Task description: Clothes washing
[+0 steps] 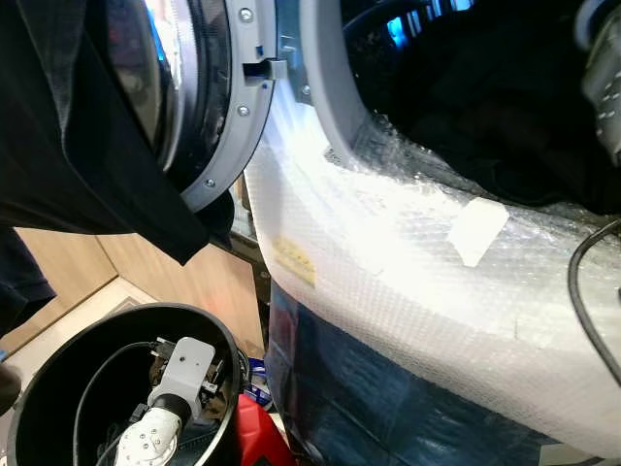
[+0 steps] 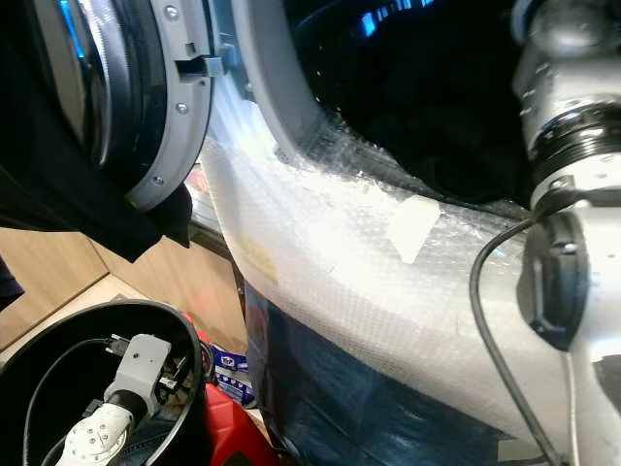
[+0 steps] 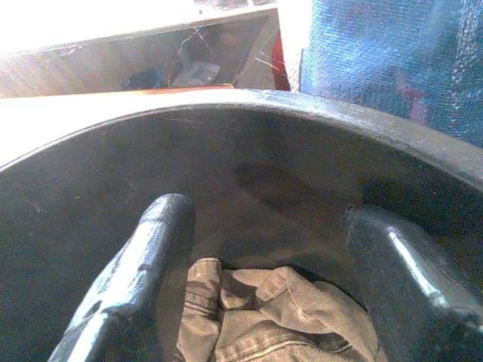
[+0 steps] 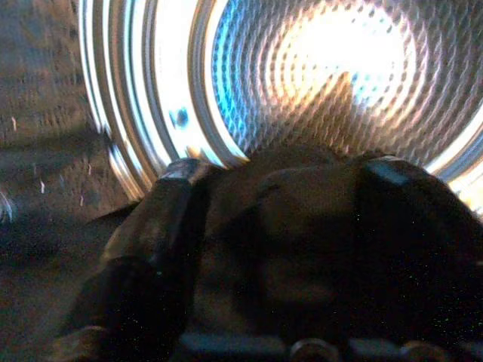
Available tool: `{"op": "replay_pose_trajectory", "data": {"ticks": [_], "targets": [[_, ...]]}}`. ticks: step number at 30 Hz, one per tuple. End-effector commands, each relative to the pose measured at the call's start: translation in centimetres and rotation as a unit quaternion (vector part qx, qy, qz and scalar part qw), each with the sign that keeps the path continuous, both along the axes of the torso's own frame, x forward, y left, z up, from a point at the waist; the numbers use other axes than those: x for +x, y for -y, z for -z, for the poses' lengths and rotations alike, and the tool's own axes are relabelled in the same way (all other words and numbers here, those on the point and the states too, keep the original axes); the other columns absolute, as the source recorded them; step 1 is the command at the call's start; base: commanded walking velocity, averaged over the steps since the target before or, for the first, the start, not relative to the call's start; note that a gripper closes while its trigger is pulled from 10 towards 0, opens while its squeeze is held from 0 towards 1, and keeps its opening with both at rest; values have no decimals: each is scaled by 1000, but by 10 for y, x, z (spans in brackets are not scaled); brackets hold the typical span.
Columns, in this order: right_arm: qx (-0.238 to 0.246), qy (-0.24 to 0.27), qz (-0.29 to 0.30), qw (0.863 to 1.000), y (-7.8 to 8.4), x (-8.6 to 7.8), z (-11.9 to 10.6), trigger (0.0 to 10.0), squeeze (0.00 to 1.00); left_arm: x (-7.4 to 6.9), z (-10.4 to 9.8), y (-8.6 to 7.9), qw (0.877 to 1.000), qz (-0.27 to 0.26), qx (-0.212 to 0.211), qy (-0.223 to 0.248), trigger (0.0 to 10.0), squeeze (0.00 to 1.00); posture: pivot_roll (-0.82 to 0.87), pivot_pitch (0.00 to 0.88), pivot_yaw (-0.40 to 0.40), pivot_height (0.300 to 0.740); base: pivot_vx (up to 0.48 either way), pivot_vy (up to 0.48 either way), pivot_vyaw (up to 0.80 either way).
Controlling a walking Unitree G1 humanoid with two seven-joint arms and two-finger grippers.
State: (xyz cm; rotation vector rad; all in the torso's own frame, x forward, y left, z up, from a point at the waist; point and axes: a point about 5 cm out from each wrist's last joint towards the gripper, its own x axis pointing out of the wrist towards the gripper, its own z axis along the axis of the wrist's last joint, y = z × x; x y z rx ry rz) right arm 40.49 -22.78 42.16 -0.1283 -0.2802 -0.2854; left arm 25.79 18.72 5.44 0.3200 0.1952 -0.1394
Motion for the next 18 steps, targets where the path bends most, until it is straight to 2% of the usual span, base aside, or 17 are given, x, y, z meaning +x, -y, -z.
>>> {"op": "replay_pose_trajectory", "data": {"ticks": [1,2,3,5,7,13,15,16,17,18], "targets": [[44,24,10,999,4,-4,-9,10000,1000,0,-1,7,1000,14,1,-3,10000,0,-31,0,30,740,0,0,0],[62,57,15,996,7,-10,-24,10000,1000,1,-3,9,1000,18,1,0,10000,0,-25,0,27,740,0,0,0],[62,57,15,996,7,-10,-24,10000,1000,1,-3,9,1000,18,1,0,10000,0,-25,0,27,740,0,0,0],[33,115,26,992,9,-24,-56,10000,1000,4,-7,8,1000,12,0,9,10000,0,-16,0,22,740,0,0,0],[28,129,37,991,12,-28,-62,10000,1000,5,-9,7,1000,8,-2,13,10000,0,-14,0,18,740,0,0,0],[35,113,41,992,19,-27,-56,10000,1000,2,-6,9,1000,9,-3,7,10000,0,-18,0,26,740,0,0,0],[37,71,-31,996,6,-16,-41,10000,1000,1,-6,10,1000,16,1,5,10000,0,-19,0,25,740,0,0,0],[37,71,-31,996,6,-16,-41,10000,1000,1,-6,10,1000,16,1,5,10000,0,-19,0,25,740,0,0,0],[56,72,-87,992,-4,-14,-41,10000,0,3,-9,11,1000,13,0,10,10000,0,-22,17,27,740,0,0,0],[60,74,-105,990,-7,-14,-42,10000,0,4,-10,10,1000,11,-1,12,10000,0,-22,17,27,740,0,0,0]]}}
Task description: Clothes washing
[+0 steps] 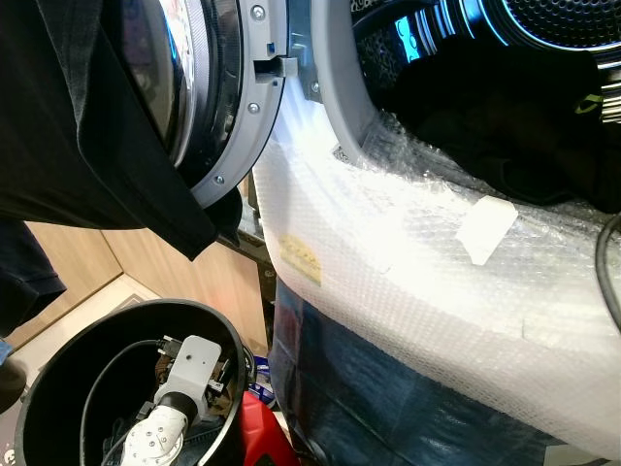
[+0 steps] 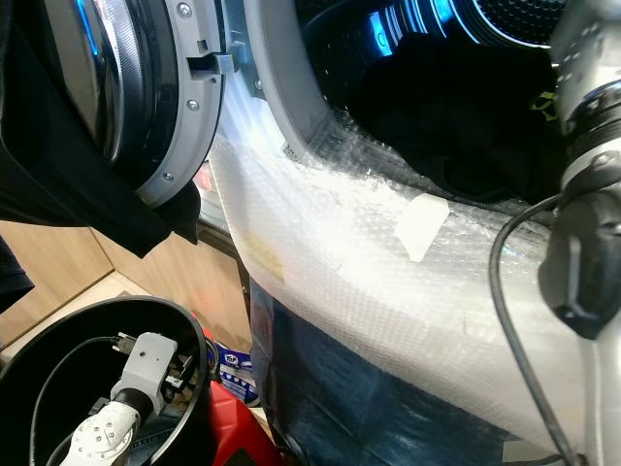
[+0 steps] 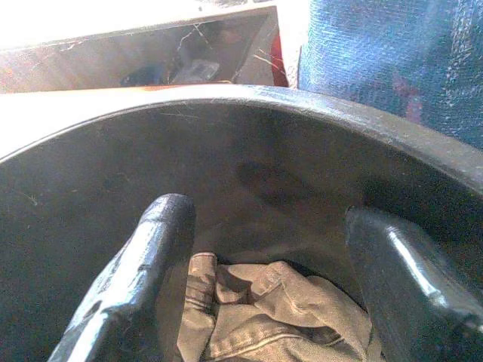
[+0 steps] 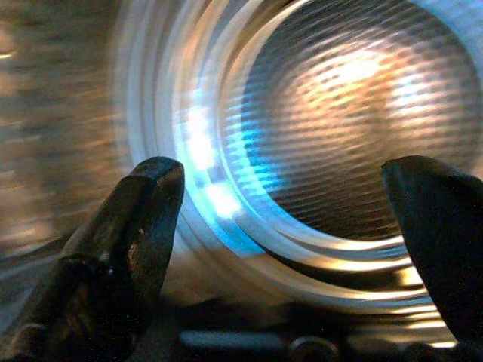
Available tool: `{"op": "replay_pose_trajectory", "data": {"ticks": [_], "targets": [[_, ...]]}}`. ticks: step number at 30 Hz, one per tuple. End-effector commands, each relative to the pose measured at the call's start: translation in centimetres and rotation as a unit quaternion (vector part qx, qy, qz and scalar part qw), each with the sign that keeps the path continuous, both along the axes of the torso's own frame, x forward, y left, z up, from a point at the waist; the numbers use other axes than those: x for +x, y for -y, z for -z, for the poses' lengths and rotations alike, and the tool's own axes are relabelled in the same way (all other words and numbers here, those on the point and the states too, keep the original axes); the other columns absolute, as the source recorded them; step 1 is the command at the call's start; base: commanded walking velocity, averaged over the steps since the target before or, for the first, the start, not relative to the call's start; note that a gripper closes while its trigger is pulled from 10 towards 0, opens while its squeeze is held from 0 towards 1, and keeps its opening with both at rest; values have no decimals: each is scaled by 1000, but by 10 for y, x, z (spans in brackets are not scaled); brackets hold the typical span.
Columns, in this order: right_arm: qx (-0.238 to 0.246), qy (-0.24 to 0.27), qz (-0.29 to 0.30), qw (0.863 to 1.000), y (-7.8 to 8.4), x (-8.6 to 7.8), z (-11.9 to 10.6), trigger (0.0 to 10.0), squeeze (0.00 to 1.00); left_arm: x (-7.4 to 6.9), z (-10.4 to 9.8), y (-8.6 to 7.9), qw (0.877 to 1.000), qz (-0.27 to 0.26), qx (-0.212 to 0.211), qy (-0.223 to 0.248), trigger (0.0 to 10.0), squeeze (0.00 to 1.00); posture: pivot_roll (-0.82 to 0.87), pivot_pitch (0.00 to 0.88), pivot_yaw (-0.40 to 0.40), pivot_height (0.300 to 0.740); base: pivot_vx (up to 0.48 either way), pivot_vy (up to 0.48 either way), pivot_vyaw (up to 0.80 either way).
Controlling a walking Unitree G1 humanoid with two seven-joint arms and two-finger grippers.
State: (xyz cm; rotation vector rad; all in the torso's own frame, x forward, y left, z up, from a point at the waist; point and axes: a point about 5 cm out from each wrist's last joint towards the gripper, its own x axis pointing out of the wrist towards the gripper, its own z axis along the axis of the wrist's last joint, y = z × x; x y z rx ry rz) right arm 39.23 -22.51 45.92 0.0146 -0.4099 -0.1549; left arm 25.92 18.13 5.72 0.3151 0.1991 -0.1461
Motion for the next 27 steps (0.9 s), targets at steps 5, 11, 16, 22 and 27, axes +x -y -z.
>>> {"op": "replay_pose_trajectory", "data": {"ticks": [5,11,16,22,27], "targets": [[69,25,-109,991,-7,-3,-7,10000,0,1,-7,2,1000,2,0,15,10000,0,-38,22,25,740,0,0,0],[108,40,-177,978,10,-17,-7,10000,0,4,-10,11,1000,11,-9,18,10000,0,-48,24,23,740,0,0,0],[125,30,-243,961,-2,-35,2,10000,0,4,-9,11,1000,11,-9,17,10000,0,-69,37,19,740,0,0,0],[235,43,-246,939,-30,-73,26,10000,0,2,-8,6,1000,-3,-8,15,10000,0,-74,50,2,740,0,0,0],[227,83,-350,905,-64,-97,29,10000,0,2,-7,6,1000,-2,-9,14,10000,0,-93,58,5,740,0,0,0]]}}
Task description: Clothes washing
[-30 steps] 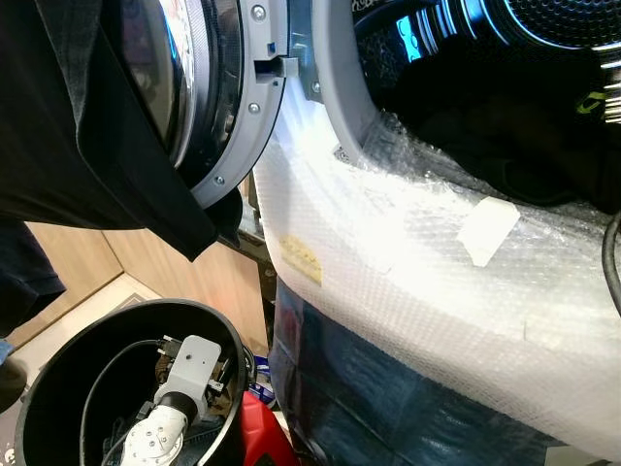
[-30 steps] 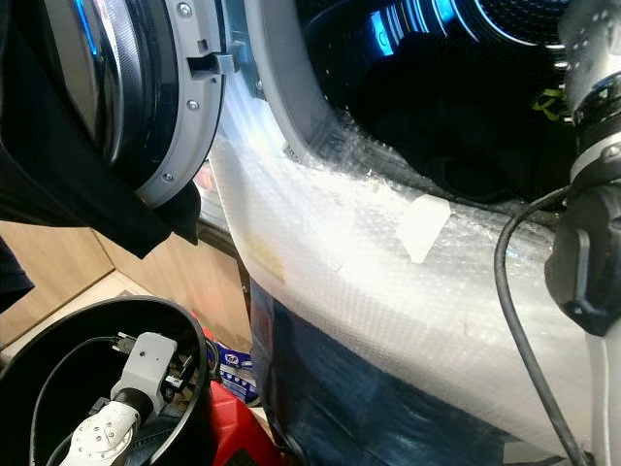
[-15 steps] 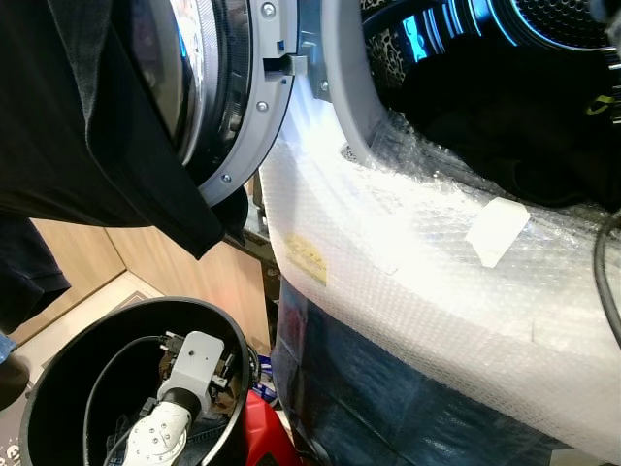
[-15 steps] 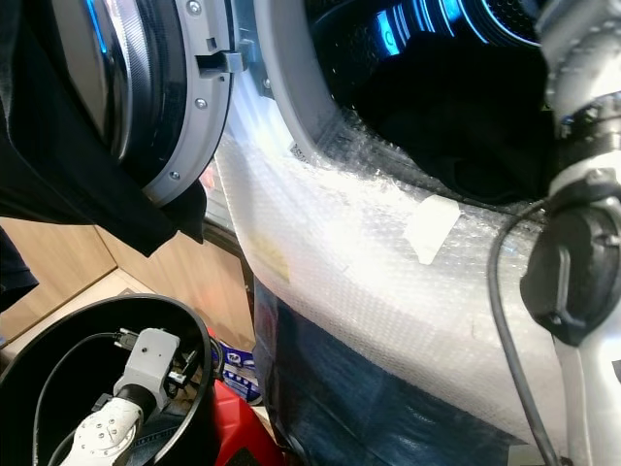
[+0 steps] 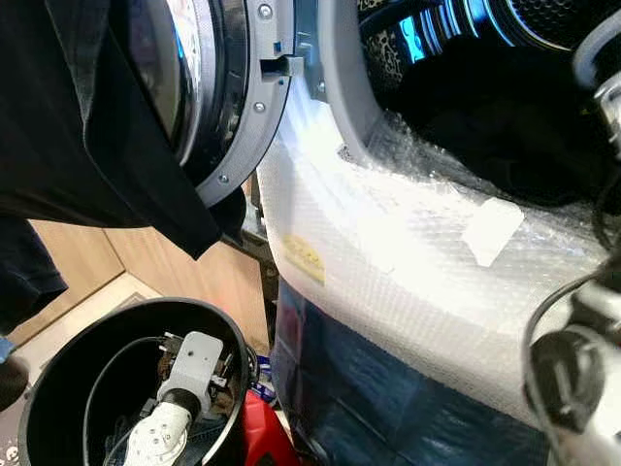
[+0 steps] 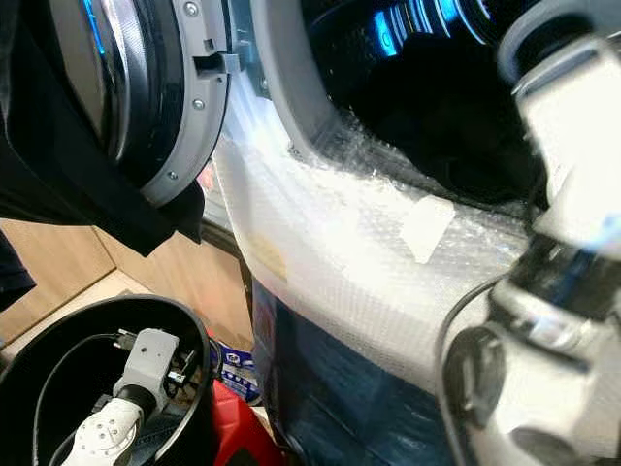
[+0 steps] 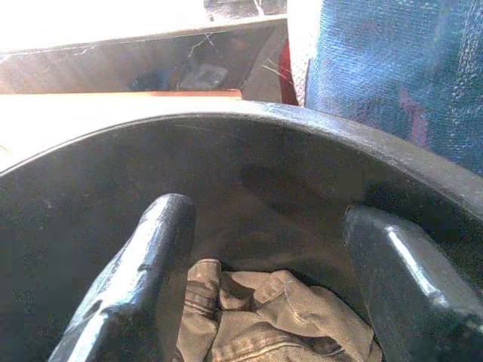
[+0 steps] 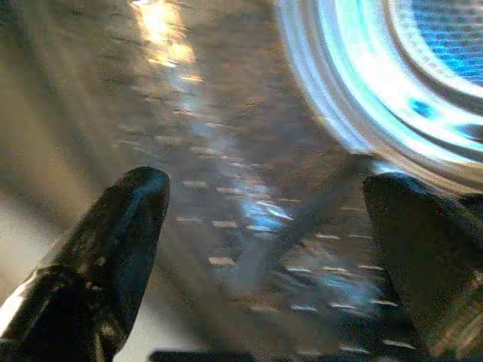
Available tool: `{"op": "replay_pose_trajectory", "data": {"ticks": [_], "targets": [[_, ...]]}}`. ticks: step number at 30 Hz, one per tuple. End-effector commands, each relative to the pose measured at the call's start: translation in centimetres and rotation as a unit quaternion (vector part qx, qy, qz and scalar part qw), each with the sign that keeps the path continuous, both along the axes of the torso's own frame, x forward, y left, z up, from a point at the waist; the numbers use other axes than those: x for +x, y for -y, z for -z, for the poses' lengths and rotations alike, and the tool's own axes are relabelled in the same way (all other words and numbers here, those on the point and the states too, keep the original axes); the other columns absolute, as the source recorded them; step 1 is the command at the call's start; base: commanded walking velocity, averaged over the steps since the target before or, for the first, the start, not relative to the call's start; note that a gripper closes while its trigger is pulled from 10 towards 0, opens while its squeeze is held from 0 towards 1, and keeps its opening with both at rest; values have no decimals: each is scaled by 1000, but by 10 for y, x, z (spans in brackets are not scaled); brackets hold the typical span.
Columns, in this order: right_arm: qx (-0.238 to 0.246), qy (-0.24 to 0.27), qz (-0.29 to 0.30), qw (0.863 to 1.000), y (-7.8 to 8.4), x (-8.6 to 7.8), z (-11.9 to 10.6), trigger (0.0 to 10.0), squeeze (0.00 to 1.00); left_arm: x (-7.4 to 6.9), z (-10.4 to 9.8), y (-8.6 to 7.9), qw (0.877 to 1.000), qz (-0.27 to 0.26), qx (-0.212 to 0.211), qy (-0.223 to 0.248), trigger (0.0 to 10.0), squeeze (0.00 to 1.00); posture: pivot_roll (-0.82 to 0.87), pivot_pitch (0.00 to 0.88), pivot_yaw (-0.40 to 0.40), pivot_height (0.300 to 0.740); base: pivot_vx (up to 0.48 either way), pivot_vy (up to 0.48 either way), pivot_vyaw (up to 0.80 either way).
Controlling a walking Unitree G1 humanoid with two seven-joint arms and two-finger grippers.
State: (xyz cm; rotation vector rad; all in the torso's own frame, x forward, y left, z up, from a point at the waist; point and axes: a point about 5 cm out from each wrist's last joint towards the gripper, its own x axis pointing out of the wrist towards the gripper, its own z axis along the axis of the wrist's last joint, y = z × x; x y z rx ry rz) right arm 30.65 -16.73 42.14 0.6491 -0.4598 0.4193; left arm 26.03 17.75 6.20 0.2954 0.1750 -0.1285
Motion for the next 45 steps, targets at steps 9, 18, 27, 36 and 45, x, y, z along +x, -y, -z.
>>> {"op": "replay_pose_trajectory", "data": {"ticks": [9,18,27,36,45], "targets": [[-11,29,-131,991,-25,-37,43,10000,0,1,-1,6,1000,9,-1,1,10000,0,-95,54,-7,740,0,0,0],[-4,110,-307,945,-36,-79,80,10000,0,2,-7,0,1000,-2,1,20,10000,0,-73,73,-20,740,0,0,0],[17,212,-405,889,-42,-121,76,10000,0,0,-9,0,1000,-4,-2,25,10000,0,-69,76,-22,740,0,0,0],[-70,21,-467,881,-43,-137,168,10000,0,1,-10,-1,1000,-2,-2,30,10000,0,-64,51,-24,740,0,0,0],[-135,-171,-397,892,-21,-119,275,10000,0,-8,-25,-16,998,-1,24,56,10000,0,-27,32,-13,740,0,0,0]]}}
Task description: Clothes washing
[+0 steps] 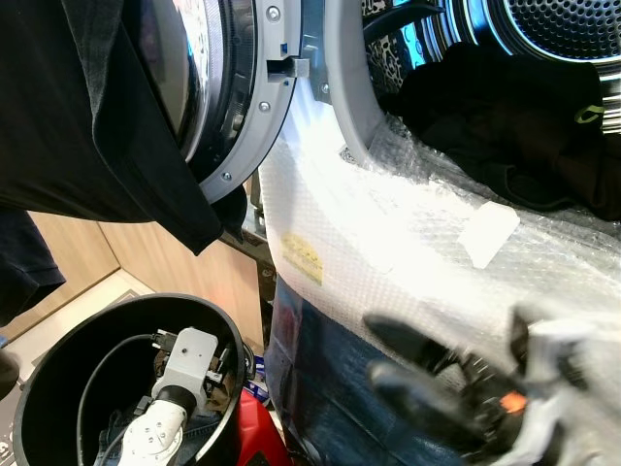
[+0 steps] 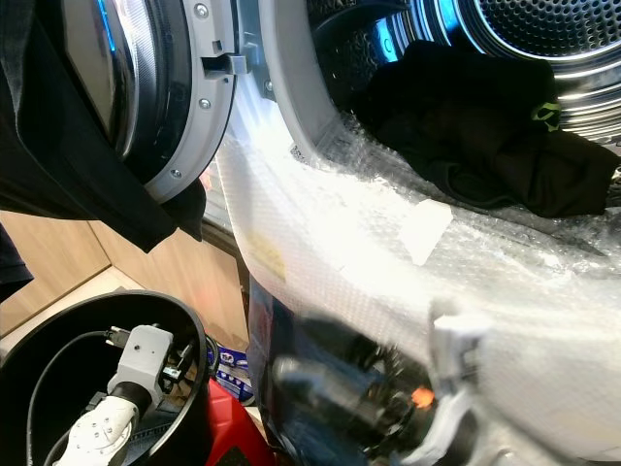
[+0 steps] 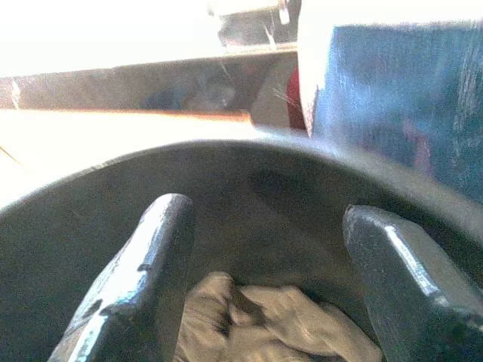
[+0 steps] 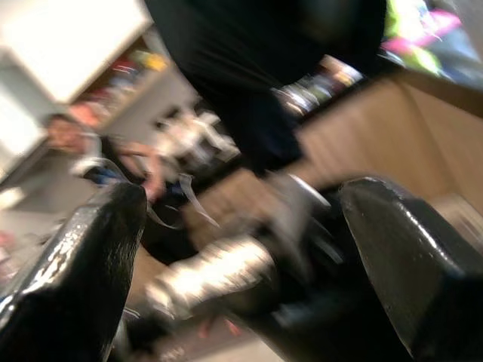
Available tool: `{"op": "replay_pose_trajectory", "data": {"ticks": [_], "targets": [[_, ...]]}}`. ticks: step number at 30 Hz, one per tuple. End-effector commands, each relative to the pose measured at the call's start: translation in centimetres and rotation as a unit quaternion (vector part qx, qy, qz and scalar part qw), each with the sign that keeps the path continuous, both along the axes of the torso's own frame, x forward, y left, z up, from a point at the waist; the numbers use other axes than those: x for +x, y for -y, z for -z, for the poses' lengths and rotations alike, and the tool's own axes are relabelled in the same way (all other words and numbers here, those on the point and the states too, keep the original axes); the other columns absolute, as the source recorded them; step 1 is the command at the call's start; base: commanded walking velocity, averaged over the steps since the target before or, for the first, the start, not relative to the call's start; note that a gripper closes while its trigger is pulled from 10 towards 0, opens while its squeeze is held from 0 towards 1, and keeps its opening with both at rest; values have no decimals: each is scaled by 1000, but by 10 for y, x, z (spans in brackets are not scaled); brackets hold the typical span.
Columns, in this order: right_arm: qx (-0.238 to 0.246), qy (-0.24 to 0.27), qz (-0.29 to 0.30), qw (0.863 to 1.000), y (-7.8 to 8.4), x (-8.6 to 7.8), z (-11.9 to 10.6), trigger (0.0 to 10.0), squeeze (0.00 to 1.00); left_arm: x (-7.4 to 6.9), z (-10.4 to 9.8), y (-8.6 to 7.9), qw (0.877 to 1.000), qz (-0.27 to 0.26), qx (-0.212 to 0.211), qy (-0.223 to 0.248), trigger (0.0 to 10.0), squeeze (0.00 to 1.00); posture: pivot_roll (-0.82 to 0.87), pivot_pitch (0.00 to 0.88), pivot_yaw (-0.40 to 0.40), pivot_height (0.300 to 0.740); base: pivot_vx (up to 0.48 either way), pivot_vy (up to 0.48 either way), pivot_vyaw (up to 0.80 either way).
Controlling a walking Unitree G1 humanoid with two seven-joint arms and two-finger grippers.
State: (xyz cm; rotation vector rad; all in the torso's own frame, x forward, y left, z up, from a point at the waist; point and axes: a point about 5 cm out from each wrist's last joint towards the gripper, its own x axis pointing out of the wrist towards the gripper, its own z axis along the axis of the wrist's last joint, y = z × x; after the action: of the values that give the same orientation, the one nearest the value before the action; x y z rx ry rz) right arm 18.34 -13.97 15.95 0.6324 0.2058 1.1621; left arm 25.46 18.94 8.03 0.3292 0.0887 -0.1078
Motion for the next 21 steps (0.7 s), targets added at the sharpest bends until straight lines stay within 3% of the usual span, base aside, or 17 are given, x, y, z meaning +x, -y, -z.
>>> {"op": "replay_pose_trajectory", "data": {"ticks": [1,2,5,7,10,11,13,14,15,16,17,18,19,21], "targets": [[-48,-40,69,996,15,13,35,10000,0,-5,-14,-8,1000,4,20,20,10000,0,-25,33,-12,740,0,0,0],[-48,-40,69,996,15,13,35,10000,0,-5,-14,-8,1000,4,20,20,10000,0,-25,33,-12,740,0,0,0],[-157,-75,148,974,33,26,85,10000,0,-7,-34,-13,999,22,11,37,10000,0,-3,48,-7,740,0,0,0],[-238,-131,167,948,46,18,131,10000,0,-7,-48,-6,995,91,4,27,10000,0,12,55,-4,740,0,0,0],[-280,-172,184,926,52,9,161,10000,0,-8,-51,2,988,151,7,-8,10000,0,11,58,3,740,0,0,0],[-335,-200,213,896,58,4,183,10000,0,-9,-47,5,979,195,18,-50,10000,0,5,62,11,740,0,0,0],[-389,-236,280,845,68,2,204,10000,0,-8,-45,8,971,224,15,-78,10000,0,1,67,18,740,0,0,0],[-389,-236,280,845,68,2,204,10000,0,-8,-45,8,971,224,15,-78,10000,0,1,67,18,740,0,0,0],[-386,-261,303,831,71,0,211,10000,0,-7,-43,12,967,238,9,-89,10000,0,1,67,18,740,0,0,0],[-386,-261,303,831,71,0,211,10000,0,-7,-43,12,967,238,9,-89,10000,0,1,67,18,740,0,0,0],[-393,-289,325,810,72,-6,222,10000,0,-7,-35,19,954,274,2,-124,10000,0,1,68,28,740,0,0,0],[-401,-306,324,800,66,-14,231,10000,0,-8,-22,24,937,306,18,-165,10000,0,-16,63,40,740,0,0,0],[-401,-306,324,800,66,-14,231,10000,0,-8,-22,24,937,306,18,-165,10000,0,-16,63,40,740,0,0,0],[-396,-328,345,785,62,-23,239,10000,0,-6,-15,38,921,344,19,-179,10000,0,-32,69,50,740,0,0,0]]}}
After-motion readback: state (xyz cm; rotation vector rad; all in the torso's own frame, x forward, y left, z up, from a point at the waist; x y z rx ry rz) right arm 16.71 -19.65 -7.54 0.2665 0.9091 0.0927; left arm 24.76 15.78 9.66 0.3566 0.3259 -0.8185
